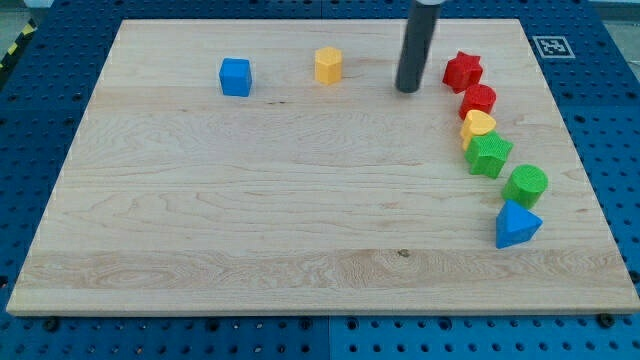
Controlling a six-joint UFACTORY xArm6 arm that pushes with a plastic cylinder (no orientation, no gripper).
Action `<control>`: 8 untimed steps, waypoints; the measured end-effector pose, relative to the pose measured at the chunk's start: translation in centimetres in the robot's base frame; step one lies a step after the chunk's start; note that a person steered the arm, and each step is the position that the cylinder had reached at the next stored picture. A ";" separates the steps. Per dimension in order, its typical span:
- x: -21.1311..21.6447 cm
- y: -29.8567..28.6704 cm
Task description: Slide the yellow hexagon right a bit
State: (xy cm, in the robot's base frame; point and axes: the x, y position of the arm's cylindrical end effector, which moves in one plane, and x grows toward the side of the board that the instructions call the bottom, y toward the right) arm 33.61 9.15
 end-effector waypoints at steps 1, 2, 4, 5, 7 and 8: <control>1.3 -4.5; 1.8 -7.0; -1.1 -13.6; -1.4 -13.1; -5.0 -9.2; -5.2 -7.5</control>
State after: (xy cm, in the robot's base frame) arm 28.42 1.68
